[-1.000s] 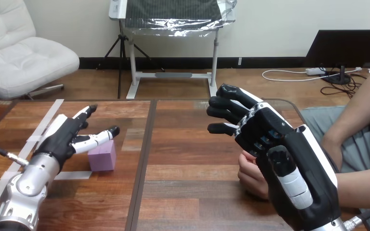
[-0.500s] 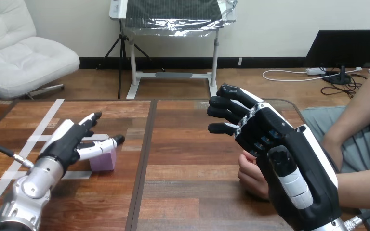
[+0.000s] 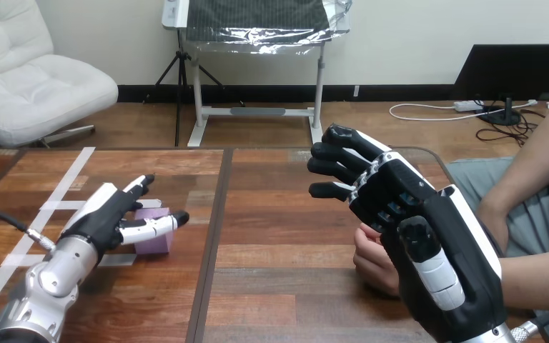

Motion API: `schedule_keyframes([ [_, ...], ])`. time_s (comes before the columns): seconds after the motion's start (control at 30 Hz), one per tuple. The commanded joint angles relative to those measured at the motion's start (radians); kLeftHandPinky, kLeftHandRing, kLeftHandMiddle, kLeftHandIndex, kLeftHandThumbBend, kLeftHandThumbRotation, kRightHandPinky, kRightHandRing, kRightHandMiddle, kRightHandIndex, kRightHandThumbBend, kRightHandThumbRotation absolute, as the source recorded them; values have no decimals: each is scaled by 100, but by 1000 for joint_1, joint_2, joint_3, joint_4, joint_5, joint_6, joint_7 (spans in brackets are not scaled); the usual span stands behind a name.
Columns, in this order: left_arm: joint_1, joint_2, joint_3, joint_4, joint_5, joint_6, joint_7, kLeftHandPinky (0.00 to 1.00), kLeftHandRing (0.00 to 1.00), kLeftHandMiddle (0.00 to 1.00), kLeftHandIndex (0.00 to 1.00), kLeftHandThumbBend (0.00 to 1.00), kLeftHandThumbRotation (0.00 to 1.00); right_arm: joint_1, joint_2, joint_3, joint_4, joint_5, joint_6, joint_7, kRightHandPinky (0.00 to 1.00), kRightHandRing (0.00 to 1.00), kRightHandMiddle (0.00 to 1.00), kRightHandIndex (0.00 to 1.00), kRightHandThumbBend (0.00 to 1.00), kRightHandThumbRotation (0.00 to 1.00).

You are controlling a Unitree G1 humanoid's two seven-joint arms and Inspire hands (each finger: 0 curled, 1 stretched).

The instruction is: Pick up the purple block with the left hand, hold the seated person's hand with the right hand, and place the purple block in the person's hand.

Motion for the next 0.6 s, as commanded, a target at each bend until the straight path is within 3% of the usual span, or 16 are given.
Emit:
schedule_keyframes([
  [0.0, -99, 31, -16, -2, 11, 1, 6, 80, 93, 97, 99, 65, 54, -57, 10, -12, -26, 14, -20, 0, 76, 83, 83, 84, 91, 77],
  [0.57, -114, 25, -19, 14, -2, 18, -32, 82, 94, 98, 97, 70, 41, -56, 9, -10, -35, 18, -11, -1, 76, 83, 83, 84, 93, 76],
])
